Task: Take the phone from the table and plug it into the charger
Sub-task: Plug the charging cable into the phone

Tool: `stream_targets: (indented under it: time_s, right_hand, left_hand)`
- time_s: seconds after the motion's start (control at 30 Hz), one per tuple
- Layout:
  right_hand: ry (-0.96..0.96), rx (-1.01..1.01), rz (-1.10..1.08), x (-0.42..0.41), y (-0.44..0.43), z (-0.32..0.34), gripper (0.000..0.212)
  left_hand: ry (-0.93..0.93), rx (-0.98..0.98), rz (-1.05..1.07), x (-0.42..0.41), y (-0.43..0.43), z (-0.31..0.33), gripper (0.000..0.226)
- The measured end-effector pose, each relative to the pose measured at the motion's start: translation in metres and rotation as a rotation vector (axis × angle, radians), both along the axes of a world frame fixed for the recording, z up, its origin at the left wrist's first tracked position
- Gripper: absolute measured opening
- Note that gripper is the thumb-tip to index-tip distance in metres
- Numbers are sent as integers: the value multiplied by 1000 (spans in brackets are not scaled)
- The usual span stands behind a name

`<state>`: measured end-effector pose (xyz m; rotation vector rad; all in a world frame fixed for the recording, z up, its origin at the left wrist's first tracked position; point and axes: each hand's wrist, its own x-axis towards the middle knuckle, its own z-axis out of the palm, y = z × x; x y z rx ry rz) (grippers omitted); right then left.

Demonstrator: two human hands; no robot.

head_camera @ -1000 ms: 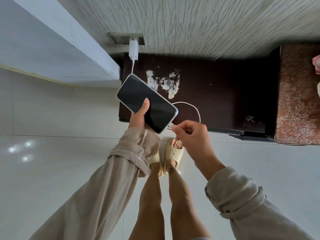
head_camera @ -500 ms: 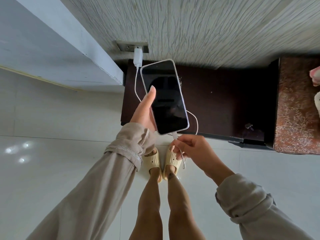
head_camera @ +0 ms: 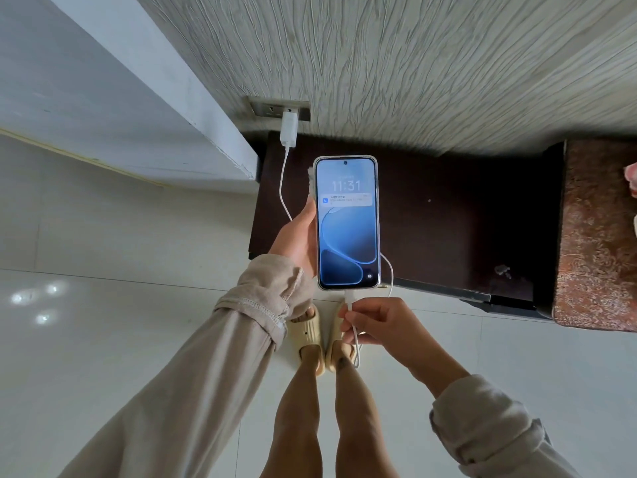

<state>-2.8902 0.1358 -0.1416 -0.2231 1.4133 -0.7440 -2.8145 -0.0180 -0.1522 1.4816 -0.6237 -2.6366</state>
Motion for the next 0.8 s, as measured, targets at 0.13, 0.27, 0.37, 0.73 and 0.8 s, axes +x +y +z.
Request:
stream_targets:
  time_s: [0.13, 0.27, 0.37, 0.73, 0.8]
  right_hand:
    - [3, 1, 23, 5, -3, 0, 16]
    - [19, 16, 35, 7, -5, 0, 20]
    - [13, 24, 34, 9, -7, -1, 20]
    - [37, 37, 32, 13, -8, -1, 18]
    - [49, 37, 34, 13, -7, -2, 15]
  left_hand:
    - [0, 25, -9, 3, -1, -5, 49]
    - [11, 51, 15, 3, -2, -7, 52]
    - [4, 39, 12, 6, -3, -11, 52]
    - [17, 52, 32, 11, -3, -23, 53]
    - [13, 43, 30, 11, -2, -24, 53]
